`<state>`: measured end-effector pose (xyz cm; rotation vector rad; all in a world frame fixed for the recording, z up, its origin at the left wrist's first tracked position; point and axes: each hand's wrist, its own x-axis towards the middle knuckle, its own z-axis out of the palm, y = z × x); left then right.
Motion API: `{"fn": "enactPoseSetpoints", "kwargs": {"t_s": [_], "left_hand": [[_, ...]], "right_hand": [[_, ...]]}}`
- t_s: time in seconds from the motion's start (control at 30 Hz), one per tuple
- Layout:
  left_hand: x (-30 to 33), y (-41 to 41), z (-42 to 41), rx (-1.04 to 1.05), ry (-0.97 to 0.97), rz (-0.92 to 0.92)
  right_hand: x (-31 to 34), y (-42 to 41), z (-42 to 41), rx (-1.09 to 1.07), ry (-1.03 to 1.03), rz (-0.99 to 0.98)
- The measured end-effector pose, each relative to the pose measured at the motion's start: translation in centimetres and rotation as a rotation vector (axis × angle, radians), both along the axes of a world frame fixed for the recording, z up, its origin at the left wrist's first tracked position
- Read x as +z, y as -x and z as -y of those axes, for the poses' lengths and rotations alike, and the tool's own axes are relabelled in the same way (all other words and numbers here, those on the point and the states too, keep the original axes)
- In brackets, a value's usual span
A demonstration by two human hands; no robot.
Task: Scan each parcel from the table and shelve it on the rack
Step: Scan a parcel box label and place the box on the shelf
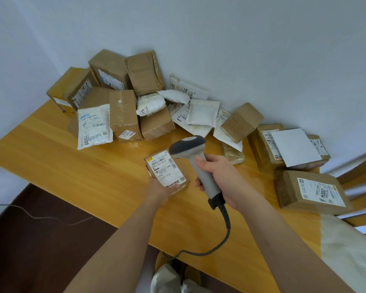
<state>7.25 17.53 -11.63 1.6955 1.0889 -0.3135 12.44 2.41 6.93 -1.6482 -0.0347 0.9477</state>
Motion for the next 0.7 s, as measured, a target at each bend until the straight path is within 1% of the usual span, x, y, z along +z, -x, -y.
{"fn": "enactPoseSetpoints", "kwargs": {"t_s": [0.1, 0.27, 0.7], "left_hand": [[-0.5, -0.4, 0.3, 0.074, 0.068, 0.041], [-1.2, -0.5, 0.5, 0.116, 0.029, 0.041], [-1.9, -1.1, 0.9, 0.248, 0.062, 0.024]], "right_hand": [[0.7, 0.2, 0.4, 0.0, -0.015, 0.0], [1.9, 0.6, 1.6, -0.003, -0.042, -0.002], [5.0, 1.4, 4.4, -0.034, -0.038, 0.054]]}}
